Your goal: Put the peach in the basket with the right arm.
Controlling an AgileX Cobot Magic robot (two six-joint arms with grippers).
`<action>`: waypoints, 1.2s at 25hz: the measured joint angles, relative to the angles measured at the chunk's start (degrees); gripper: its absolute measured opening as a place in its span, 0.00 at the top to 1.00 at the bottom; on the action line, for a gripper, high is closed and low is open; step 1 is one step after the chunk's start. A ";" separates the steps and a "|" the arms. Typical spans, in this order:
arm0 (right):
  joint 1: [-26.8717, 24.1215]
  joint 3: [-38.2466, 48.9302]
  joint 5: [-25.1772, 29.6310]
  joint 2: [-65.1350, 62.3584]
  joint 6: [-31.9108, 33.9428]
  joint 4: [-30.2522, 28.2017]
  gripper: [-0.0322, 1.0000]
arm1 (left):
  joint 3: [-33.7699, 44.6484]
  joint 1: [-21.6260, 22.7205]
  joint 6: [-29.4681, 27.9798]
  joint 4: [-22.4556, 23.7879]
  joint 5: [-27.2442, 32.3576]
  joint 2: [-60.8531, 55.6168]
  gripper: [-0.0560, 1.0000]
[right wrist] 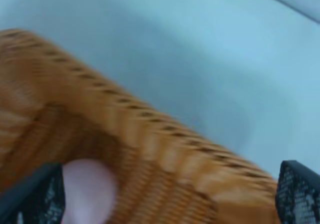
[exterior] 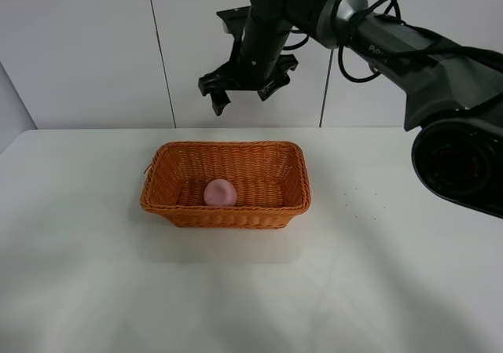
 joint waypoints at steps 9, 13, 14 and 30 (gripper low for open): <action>-16.90 0.00 0.00 0.00 0.03 -0.43 0.34 | 0.00 0.00 0.00 0.00 0.00 0.00 0.01; -23.08 0.00 0.00 0.00 0.03 -0.43 0.34 | 0.00 0.00 0.00 0.00 0.00 0.00 0.01; -24.34 0.00 0.00 0.00 0.03 -0.43 0.34 | 0.00 0.00 0.00 0.00 0.00 0.00 0.01; -27.87 11.50 0.02 -7.80 0.07 -0.91 0.34 | 0.00 0.00 0.00 0.00 0.00 0.00 0.01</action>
